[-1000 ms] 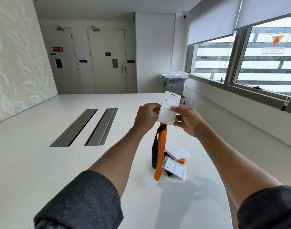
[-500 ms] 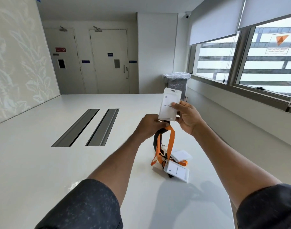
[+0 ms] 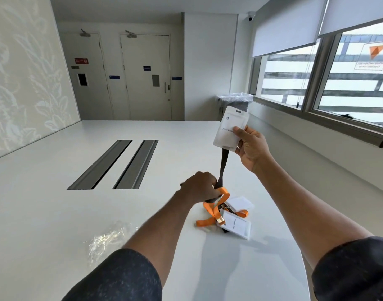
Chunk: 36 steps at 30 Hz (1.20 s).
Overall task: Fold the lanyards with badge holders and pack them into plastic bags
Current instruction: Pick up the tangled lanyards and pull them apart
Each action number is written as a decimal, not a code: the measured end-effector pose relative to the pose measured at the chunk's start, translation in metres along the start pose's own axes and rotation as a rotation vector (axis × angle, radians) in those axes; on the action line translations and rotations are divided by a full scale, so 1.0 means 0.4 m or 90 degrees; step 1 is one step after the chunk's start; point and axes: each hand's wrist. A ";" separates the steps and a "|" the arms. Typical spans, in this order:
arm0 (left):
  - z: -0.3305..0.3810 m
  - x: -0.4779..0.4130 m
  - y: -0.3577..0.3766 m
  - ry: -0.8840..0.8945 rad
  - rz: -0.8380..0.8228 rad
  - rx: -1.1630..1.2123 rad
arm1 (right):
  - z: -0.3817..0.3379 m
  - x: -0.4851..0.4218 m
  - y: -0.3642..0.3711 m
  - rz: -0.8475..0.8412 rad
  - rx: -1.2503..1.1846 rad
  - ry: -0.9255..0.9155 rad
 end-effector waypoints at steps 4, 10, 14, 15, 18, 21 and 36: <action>-0.042 0.010 0.048 -0.079 -0.025 -0.017 | -0.012 -0.005 0.006 -0.006 0.012 -0.013; -0.055 -0.006 0.058 -0.124 0.069 0.147 | -0.017 -0.006 0.011 -0.030 0.013 -0.019; -0.013 -0.030 0.033 -0.078 0.161 0.239 | -0.016 -0.002 0.014 -0.059 0.006 -0.018; -0.002 -0.034 0.025 -0.070 0.176 0.262 | -0.016 -0.001 0.012 -0.065 0.007 -0.017; 0.022 -0.056 0.005 -0.092 0.203 0.429 | -0.011 0.003 -0.002 -0.083 0.016 0.004; 0.047 -0.072 -0.023 -0.100 0.227 0.569 | 0.005 0.013 -0.022 -0.083 0.050 0.048; 0.208 -0.059 0.091 -0.192 -0.014 0.901 | 0.035 0.148 -0.300 0.021 0.278 0.277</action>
Point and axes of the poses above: each hand's wrist, its own x-axis away from the middle knuckle, its own y-axis out of the palm, z = x × y, and after that the axes turned 2 degrees about x, right-handed
